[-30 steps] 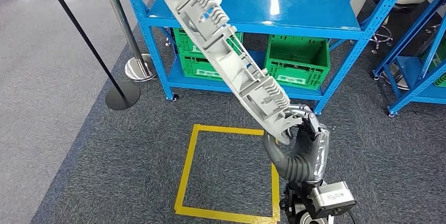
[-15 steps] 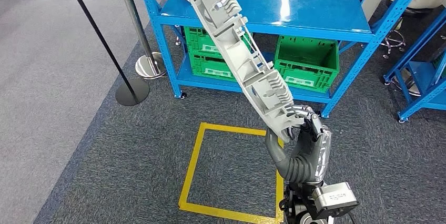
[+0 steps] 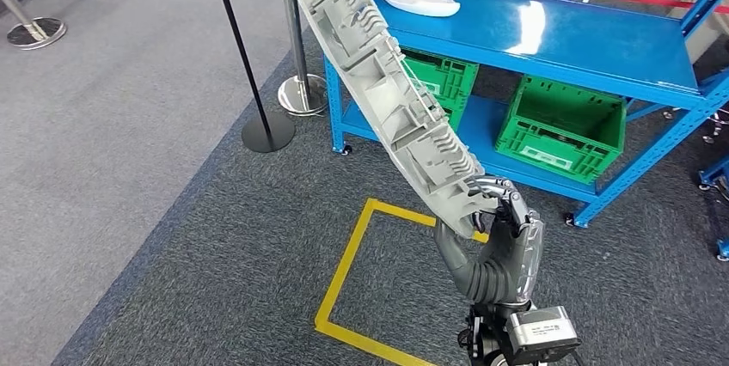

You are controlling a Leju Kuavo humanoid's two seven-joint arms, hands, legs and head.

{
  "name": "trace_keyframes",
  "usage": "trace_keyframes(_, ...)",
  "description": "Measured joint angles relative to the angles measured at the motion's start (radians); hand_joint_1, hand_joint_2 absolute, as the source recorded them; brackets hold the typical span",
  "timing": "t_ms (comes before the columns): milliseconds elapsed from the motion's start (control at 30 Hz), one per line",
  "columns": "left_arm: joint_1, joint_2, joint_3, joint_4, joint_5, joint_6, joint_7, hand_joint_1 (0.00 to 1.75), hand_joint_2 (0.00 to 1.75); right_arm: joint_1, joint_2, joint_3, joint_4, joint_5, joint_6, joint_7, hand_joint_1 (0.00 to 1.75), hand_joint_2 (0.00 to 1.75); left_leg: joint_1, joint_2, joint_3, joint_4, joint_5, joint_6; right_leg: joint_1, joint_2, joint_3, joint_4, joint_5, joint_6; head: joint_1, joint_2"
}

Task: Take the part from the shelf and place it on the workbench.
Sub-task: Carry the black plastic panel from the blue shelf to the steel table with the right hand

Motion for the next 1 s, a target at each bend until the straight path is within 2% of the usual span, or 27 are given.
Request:
trace_keyframes(33, 0.0, 0.0, 0.0, 0.0, 0.0, 0.0, 0.0, 0.0, 1.75, 0.0, 0.0, 0.0, 0.0, 0.0, 0.0, 0.0, 1.75, 1.75, 0.001, -0.01, -0.006, 0.002, 0.003, -0.007, 0.0, 0.014, 0.007, -0.017, 0.0, -0.002, -0.001, 0.0)
trace_keyframes(100, 0.001, 0.0, 0.0, 0.0, 0.0, 0.0, 0.0, 0.0, 1.75, 0.001, 0.0, 0.0, 0.0, 0.0, -0.001, 0.0, 1.75, 1.75, 0.006, -0.029, -0.016, 0.001, 0.01, -0.021, 0.003, -0.001, 0.006, -0.02, 0.005, -0.009, 0.0, 0.0)
trace_keyframes(133, 0.003, 0.0, 0.0, 0.0, 0.0, 0.0, -0.001, 0.0, 1.75, 0.0, 0.001, 0.001, 0.0, 0.0, -0.001, 0.0, 1.75, 1.75, 0.006, -0.02, -0.021, 0.005, 0.008, -0.027, 0.002, -0.013, 0.007, -0.022, 0.008, -0.015, -0.001, 0.0)
trace_keyframes(200, 0.003, 0.0, 0.0, 0.0, 0.0, -0.003, -0.001, 0.0, 1.75, 0.0, 0.002, 0.003, 0.0, -0.001, -0.001, 0.0, 1.75, 1.75, 0.005, 0.031, -0.049, 0.058, -0.027, -0.037, -0.002, -0.041, 0.006, -0.027, 0.014, -0.024, -0.006, 0.0)
trace_keyframes(233, 0.002, 0.0, 0.0, 0.0, 0.0, -0.004, -0.002, 0.0, 1.75, 0.0, 0.002, 0.004, -0.001, -0.002, -0.001, 0.0, 1.75, 1.75, 0.004, 0.061, -0.077, 0.117, -0.061, -0.041, -0.001, -0.056, 0.005, -0.027, 0.015, -0.026, -0.008, 0.0)
trace_keyframes(267, 0.001, 0.0, 0.0, 0.0, 0.0, -0.005, -0.004, 0.0, 1.75, 0.0, 0.002, 0.004, -0.001, -0.004, -0.001, 0.0, 1.75, 1.75, 0.005, 0.078, -0.111, 0.189, -0.096, -0.045, -0.001, -0.071, 0.003, -0.026, 0.015, -0.027, -0.011, 0.0)
trace_keyframes(300, 0.001, 0.001, 0.0, 0.0, 0.0, -0.005, -0.005, 0.0, 1.75, 0.0, 0.002, 0.004, -0.001, -0.004, -0.001, 0.0, 1.75, 1.75, 0.007, 0.085, -0.141, 0.254, -0.122, -0.048, -0.001, -0.086, 0.001, -0.026, 0.015, -0.027, -0.011, 0.0)
trace_keyframes(333, 0.001, 0.001, 0.0, 0.0, 0.0, -0.006, -0.006, 0.0, 1.75, 0.0, 0.002, 0.004, -0.001, -0.005, -0.001, 0.0, 1.75, 1.75, 0.009, 0.089, -0.158, 0.294, -0.132, -0.049, -0.001, -0.102, 0.0, -0.026, 0.015, -0.027, -0.012, 0.0)
trace_keyframes(367, 0.001, 0.001, 0.001, 0.0, 0.0, -0.006, -0.008, 0.0, 1.75, 0.0, 0.002, 0.004, -0.001, -0.005, -0.002, 0.0, 1.75, 1.75, 0.01, 0.091, -0.152, 0.29, -0.121, -0.05, -0.001, -0.116, 0.0, -0.026, 0.015, -0.027, -0.012, 0.0)
trace_keyframes(400, 0.002, 0.002, 0.001, 0.0, 0.0, -0.006, -0.009, 0.0, 1.75, 0.0, 0.002, 0.004, -0.001, -0.005, -0.003, 0.0, 1.75, 1.75, 0.011, 0.097, -0.123, 0.243, -0.095, -0.05, -0.001, -0.13, 0.0, -0.026, 0.014, -0.026, -0.012, 0.0)
trace_keyframes(433, 0.002, 0.002, 0.001, 0.0, 0.0, -0.006, -0.01, 0.0, 1.75, 0.0, 0.003, 0.004, -0.002, -0.005, -0.005, 0.0, 1.75, 1.75, 0.01, 0.113, -0.078, 0.166, -0.061, -0.048, -0.001, -0.141, 0.002, -0.026, 0.014, -0.025, -0.012, 0.0)
trace_keyframes(500, 0.0, 0.002, 0.001, 0.0, 0.0, -0.006, -0.013, 0.0, 1.75, -0.001, 0.004, 0.005, -0.005, -0.005, -0.01, 0.0, 1.75, 1.75, 0.004, 0.155, -0.003, 0.034, -0.022, -0.042, 0.004, -0.159, 0.004, -0.026, 0.011, -0.019, -0.011, 0.0)
trace_keyframes(533, -0.001, 0.001, 0.001, 0.0, -0.001, -0.006, -0.015, 0.0, 1.75, -0.002, 0.004, 0.005, -0.008, -0.005, -0.012, 0.0, 1.75, 1.75, 0.0, 0.167, 0.012, 0.005, -0.017, -0.038, 0.006, -0.167, 0.005, -0.026, 0.011, -0.013, -0.01, 0.0)
trace_keyframes(567, -0.002, 0.001, 0.001, 0.0, -0.001, -0.006, -0.015, 0.0, 1.75, -0.002, 0.004, 0.005, -0.009, -0.005, -0.014, 0.0, 1.75, 1.75, -0.003, 0.167, 0.012, -0.002, -0.019, -0.033, 0.008, -0.174, 0.006, -0.026, 0.01, -0.008, -0.009, 0.0)
trace_keyframes(600, -0.002, 0.001, 0.001, 0.0, -0.002, -0.006, -0.016, 0.0, 1.75, -0.003, 0.004, 0.005, -0.01, -0.005, -0.015, 0.0, 1.75, 1.75, -0.004, 0.155, 0.009, -0.002, -0.017, -0.028, 0.007, -0.183, 0.008, -0.027, 0.01, -0.002, -0.008, 0.0)
trace_keyframes(633, -0.001, 0.002, 0.001, 0.0, -0.002, -0.006, -0.016, 0.0, 1.75, -0.004, 0.004, 0.005, -0.01, -0.005, -0.018, 0.0, 1.75, 1.75, -0.003, 0.145, 0.007, -0.004, -0.014, -0.022, 0.005, -0.182, 0.008, -0.024, 0.006, 0.005, -0.009, 0.0)
trace_keyframes(700, -0.001, 0.002, 0.001, 0.0, -0.004, -0.006, -0.017, 0.0, 1.75, -0.005, 0.004, 0.006, -0.013, 0.001, -0.036, 0.0, 1.75, 1.75, 0.001, 0.123, 0.006, -0.008, -0.007, -0.009, 0.002, -0.146, -0.007, 0.016, -0.025, 0.014, -0.007, 0.0)
trace_keyframes(767, -0.002, 0.003, 0.0, 0.0, -0.008, -0.006, -0.019, 0.0, 1.75, -0.005, 0.002, 0.006, -0.014, 0.022, -0.081, 0.0, 1.75, 1.75, 0.003, 0.098, 0.002, -0.009, -0.002, 0.0, 0.001, -0.095, -0.06, 0.138, -0.091, 0.017, -0.003, 0.0)
trace_keyframes(800, -0.002, 0.003, 0.0, 0.0, -0.01, -0.006, -0.019, 0.0, 1.75, -0.004, 0.0, 0.006, -0.015, 0.037, -0.108, 0.0, 1.75, 1.75, 0.002, 0.084, 0.0, -0.008, 0.0, 0.002, 0.001, -0.083, -0.093, 0.21, -0.12, 0.017, -0.003, 0.0)
trace_keyframes(833, -0.001, 0.004, 0.0, 0.0, -0.012, -0.006, -0.019, 0.0, 1.75, -0.002, -0.001, 0.006, -0.015, 0.051, -0.132, 0.0, 1.75, 1.75, 0.001, 0.069, -0.001, -0.008, 0.001, 0.004, 0.001, -0.078, -0.117, 0.26, -0.134, 0.016, -0.003, 0.0)
trace_keyframes(867, 0.0, 0.005, 0.0, 0.0, -0.014, -0.007, -0.019, 0.0, 1.75, 0.0, -0.002, 0.006, -0.015, 0.062, -0.15, 0.0, 1.75, 1.75, 0.0, 0.054, -0.002, -0.007, 0.002, 0.004, 0.001, -0.075, -0.124, 0.274, -0.129, 0.014, -0.003, 0.0)
trace_keyframes(900, 0.001, 0.006, 0.0, 0.0, -0.016, -0.008, -0.019, 0.0, 1.75, 0.003, -0.003, 0.006, -0.015, 0.071, -0.166, 0.0, 1.75, 1.75, 0.0, 0.038, -0.001, -0.006, 0.002, 0.004, 0.001, -0.072, -0.111, 0.244, -0.103, 0.012, -0.003, 0.0)
trace_keyframes(933, 0.001, 0.007, 0.0, 0.0, -0.017, -0.008, -0.019, 0.0, 1.75, 0.005, -0.003, 0.007, -0.015, 0.079, -0.177, 0.0, 1.75, 1.75, 0.001, 0.023, -0.001, -0.004, 0.002, 0.003, -0.001, -0.061, -0.082, 0.179, -0.065, 0.009, -0.002, 0.0)
trace_keyframes(1000, 0.001, 0.008, 0.0, 0.0, -0.018, -0.009, -0.019, 0.0, 1.75, 0.007, -0.004, 0.011, -0.017, 0.089, -0.196, 0.0, 1.75, 1.75, 0.001, -0.005, -0.007, 0.005, 0.002, -0.004, -0.006, -0.014, -0.023, 0.045, -0.01, 0.006, -0.003, 0.0)
